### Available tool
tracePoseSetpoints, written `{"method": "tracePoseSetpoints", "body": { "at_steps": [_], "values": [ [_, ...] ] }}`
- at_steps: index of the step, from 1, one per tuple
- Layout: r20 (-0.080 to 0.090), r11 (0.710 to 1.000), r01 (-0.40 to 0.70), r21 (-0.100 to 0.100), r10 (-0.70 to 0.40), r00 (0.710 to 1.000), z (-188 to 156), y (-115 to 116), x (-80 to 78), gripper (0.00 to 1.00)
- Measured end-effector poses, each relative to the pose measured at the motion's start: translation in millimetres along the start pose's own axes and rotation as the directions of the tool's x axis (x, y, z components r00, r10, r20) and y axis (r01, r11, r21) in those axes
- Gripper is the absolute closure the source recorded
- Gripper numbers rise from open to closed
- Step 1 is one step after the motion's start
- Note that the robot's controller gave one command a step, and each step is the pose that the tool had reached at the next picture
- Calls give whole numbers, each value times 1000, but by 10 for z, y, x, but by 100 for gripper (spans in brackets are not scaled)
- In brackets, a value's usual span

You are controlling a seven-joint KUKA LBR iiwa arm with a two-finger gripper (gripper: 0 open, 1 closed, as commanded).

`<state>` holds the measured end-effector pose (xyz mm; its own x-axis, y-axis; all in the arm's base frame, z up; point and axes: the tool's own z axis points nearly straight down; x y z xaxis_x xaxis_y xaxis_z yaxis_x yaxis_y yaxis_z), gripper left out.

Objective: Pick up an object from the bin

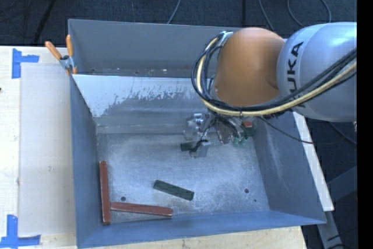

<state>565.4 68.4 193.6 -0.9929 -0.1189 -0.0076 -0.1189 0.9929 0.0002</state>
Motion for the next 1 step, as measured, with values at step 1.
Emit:
{"method": "tracePoseSetpoints", "body": {
  "at_steps": [1],
  "values": [
    [3, 988, 154, 0, -154, 988, -1201, 133, 62, 100]
  ]
}}
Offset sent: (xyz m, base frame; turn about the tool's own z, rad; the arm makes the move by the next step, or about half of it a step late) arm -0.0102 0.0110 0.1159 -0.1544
